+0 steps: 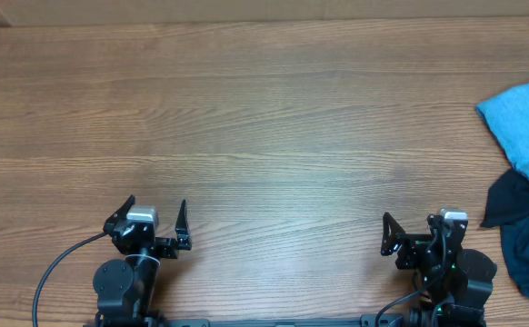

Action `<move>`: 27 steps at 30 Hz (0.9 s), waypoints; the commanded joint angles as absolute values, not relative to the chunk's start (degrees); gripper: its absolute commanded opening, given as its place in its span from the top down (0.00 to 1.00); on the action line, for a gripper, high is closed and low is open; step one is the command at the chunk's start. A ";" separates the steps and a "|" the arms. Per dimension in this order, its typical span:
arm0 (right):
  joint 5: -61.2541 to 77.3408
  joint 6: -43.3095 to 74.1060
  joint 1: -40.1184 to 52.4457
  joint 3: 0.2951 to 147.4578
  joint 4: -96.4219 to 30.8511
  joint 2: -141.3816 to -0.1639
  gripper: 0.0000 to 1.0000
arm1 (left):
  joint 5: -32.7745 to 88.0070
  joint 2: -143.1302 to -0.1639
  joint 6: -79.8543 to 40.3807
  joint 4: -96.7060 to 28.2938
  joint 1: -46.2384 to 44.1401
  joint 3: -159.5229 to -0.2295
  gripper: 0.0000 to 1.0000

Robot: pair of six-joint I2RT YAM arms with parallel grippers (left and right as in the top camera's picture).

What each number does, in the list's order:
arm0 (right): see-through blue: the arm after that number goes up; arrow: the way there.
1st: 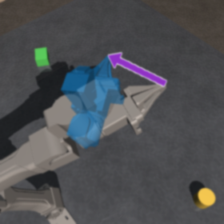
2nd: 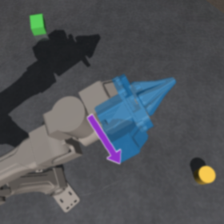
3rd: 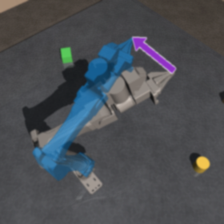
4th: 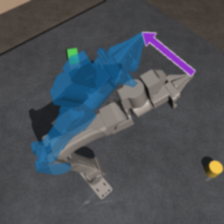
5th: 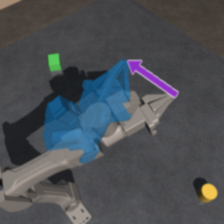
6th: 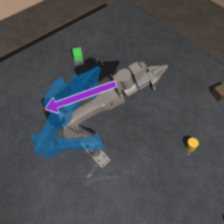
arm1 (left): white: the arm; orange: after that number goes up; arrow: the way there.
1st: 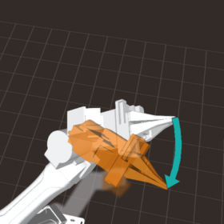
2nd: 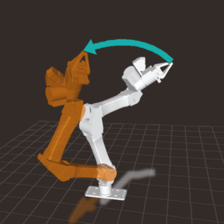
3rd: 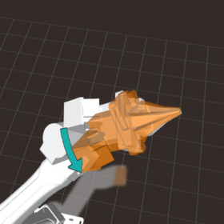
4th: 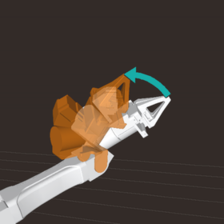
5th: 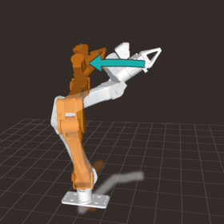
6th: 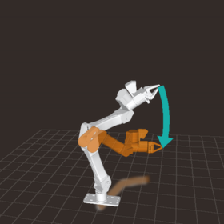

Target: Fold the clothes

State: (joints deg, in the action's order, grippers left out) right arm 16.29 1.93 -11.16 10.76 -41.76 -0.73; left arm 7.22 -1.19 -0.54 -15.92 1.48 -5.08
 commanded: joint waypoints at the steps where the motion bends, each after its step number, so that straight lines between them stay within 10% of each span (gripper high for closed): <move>1: 16.56 2.20 -10.70 9.78 -41.65 -0.38 0.00 | 6.42 -1.45 -1.69 -16.16 1.08 -4.99 0.00; 22: 15.81 2.35 -10.70 9.78 -40.23 -0.38 0.00 | 7.01 -1.45 -1.69 -15.73 1.08 -4.99 0.00; 27: 17.21 17.17 -10.72 9.89 -31.62 -0.38 0.00 | 7.11 -1.45 -8.78 -14.94 1.10 -5.02 0.00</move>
State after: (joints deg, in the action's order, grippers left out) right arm 16.56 9.52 -11.14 10.24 -34.46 -0.73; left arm 7.25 -1.26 -3.14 -15.38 1.48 -5.08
